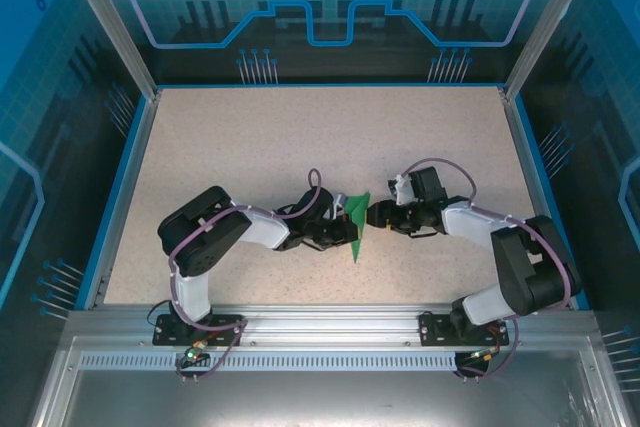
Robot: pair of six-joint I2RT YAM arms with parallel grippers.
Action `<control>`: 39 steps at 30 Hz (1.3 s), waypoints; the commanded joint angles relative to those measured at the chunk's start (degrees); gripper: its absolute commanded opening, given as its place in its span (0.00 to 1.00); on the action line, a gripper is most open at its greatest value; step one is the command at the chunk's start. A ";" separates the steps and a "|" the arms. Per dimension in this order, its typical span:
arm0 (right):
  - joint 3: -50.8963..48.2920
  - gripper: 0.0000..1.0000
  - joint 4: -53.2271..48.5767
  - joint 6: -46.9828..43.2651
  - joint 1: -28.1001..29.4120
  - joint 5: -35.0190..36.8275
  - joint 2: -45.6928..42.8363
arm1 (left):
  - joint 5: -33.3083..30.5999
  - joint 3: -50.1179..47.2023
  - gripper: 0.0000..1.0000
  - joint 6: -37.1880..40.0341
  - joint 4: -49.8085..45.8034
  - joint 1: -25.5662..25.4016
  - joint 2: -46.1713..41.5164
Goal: Fold a paper plane with a square sheet of paper (fold left side to right side)
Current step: Fold the wing for the fifth time at the center of the table.
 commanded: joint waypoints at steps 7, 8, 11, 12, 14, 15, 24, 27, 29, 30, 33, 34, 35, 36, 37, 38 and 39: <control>4.63 0.54 4.29 2.98 2.97 1.51 5.96 | 1.75 -2.58 0.00 -3.17 6.50 1.04 1.14; 4.82 0.53 4.41 3.16 3.03 1.61 6.44 | 1.78 -2.63 0.00 -3.22 6.74 0.99 1.14; 5.34 0.51 5.16 3.82 3.29 1.54 7.91 | 2.05 -2.62 0.00 -3.33 6.95 1.05 1.05; 5.63 0.49 5.42 3.95 3.51 1.53 8.41 | 2.14 -2.65 0.00 -3.35 7.00 1.05 1.07; 6.10 0.48 5.57 4.02 3.71 1.50 9.31 | 2.14 -2.79 0.00 -3.39 7.22 1.02 1.05; 6.44 0.47 5.59 4.05 3.86 1.53 9.82 | 2.14 -2.77 0.00 -3.41 7.20 0.97 0.96; 8.26 0.44 0.80 4.40 4.12 3.73 13.45 | 1.97 -2.88 0.06 -3.61 6.86 1.20 0.61; 8.57 0.43 -0.18 4.31 4.15 4.02 14.42 | 2.05 -2.78 0.09 -3.59 6.78 1.28 0.13; 8.70 0.43 -0.48 4.22 4.15 4.02 14.97 | 2.15 -2.92 0.11 -3.44 6.62 1.48 -0.63; 8.81 0.43 -0.69 4.23 4.15 4.04 15.24 | 2.11 -2.97 0.14 -3.35 6.36 1.58 -1.15; 8.88 0.43 -0.63 4.29 4.15 3.87 15.74 | 1.82 -3.30 0.22 -2.70 4.83 2.05 -2.96; 8.92 0.43 -0.67 4.22 4.15 3.73 15.83 | 1.80 -3.53 0.24 -2.46 4.50 2.21 -3.66; 8.97 0.43 -0.59 4.27 4.15 3.67 15.83 | 1.72 -3.75 0.26 -2.35 4.26 2.41 -4.24; 8.97 0.43 -0.63 4.28 4.13 3.65 15.88 | 1.63 -4.19 0.27 -2.30 4.01 2.76 -4.97; 8.97 0.43 -0.69 4.15 4.15 3.60 15.88 | 1.54 -4.72 0.29 -2.25 3.92 3.28 -5.69; 8.97 0.43 -0.68 4.13 4.15 3.59 15.88 | 1.45 -5.16 0.31 -2.25 3.84 3.84 -6.25; 9.05 0.43 -0.76 4.14 4.10 3.59 15.83 | 1.44 -5.61 0.32 -2.38 3.53 4.61 -6.85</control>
